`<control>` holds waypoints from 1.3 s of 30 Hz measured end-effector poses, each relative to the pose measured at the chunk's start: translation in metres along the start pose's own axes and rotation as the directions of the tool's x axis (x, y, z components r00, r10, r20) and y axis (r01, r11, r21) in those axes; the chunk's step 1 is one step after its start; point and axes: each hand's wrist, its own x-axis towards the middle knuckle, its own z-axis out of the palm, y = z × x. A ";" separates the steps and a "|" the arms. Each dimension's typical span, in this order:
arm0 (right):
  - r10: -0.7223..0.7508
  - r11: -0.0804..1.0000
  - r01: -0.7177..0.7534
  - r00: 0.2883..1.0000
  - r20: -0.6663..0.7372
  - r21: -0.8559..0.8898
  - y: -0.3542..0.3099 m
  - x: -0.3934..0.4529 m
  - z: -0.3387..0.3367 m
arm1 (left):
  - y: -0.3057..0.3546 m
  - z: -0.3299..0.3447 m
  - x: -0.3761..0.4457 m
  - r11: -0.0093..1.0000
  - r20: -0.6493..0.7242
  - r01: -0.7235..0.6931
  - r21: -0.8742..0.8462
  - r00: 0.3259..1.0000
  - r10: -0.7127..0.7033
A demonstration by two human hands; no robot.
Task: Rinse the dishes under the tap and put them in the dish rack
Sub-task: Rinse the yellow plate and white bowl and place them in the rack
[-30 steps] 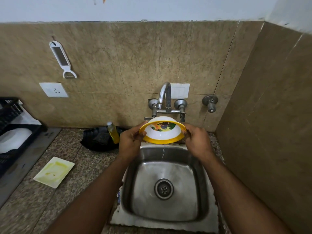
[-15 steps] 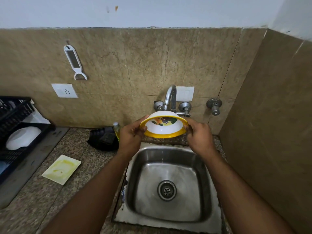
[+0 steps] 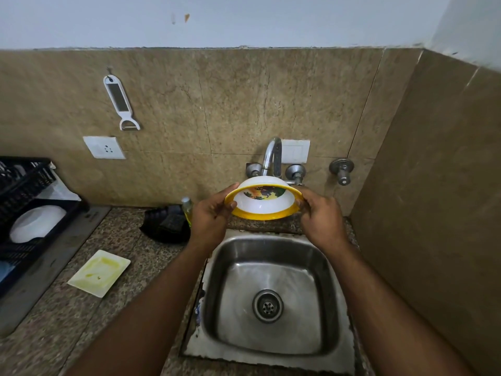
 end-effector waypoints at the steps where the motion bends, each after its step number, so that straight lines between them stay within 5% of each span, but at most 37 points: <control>1: 0.003 1.000 -0.003 1.000 0.002 -0.002 0.000 -0.002 0.000 | -0.002 0.000 0.000 1.000 -0.001 0.006 0.000 1.000 -0.006; 13: 0.030 0.999 -0.029 0.999 0.024 -0.034 0.007 -0.012 0.017 | -0.029 -0.001 -0.009 0.997 0.012 0.073 0.020 0.997 -0.073; 18: 0.186 0.977 -0.156 0.954 0.235 -0.142 0.022 -0.053 0.052 | -0.076 -0.003 -0.046 0.926 0.102 0.230 0.301 0.957 -0.271; 21: 0.260 0.951 -0.298 0.915 0.309 0.081 0.021 -0.065 0.069 | -0.081 -0.007 -0.065 0.928 0.069 0.290 0.236 0.947 -0.314; 24: 0.521 0.778 -0.597 0.788 0.328 0.196 0.019 -0.054 0.085 | -0.075 -0.023 -0.060 0.936 0.046 0.240 0.256 0.964 -0.260; 26: 0.709 0.499 -0.819 0.574 0.410 0.284 0.000 -0.040 0.089 | -0.070 -0.040 -0.050 0.935 -0.017 0.206 0.288 0.978 -0.210; 29: 0.583 -0.008 -0.892 0.364 0.726 0.453 -0.044 -0.021 0.085 | -0.068 -0.067 -0.038 0.924 -0.110 0.152 0.351 0.987 -0.121; 33: 0.373 -0.407 -0.725 0.422 0.826 0.555 -0.087 -0.005 0.086 | -0.066 -0.101 -0.030 0.892 -0.163 0.090 0.443 0.986 -0.019; 39: 0.439 -0.419 -0.733 0.353 0.826 0.536 -0.127 0.015 0.132 | -0.076 -0.147 -0.036 0.844 -0.142 0.088 0.529 0.990 -0.014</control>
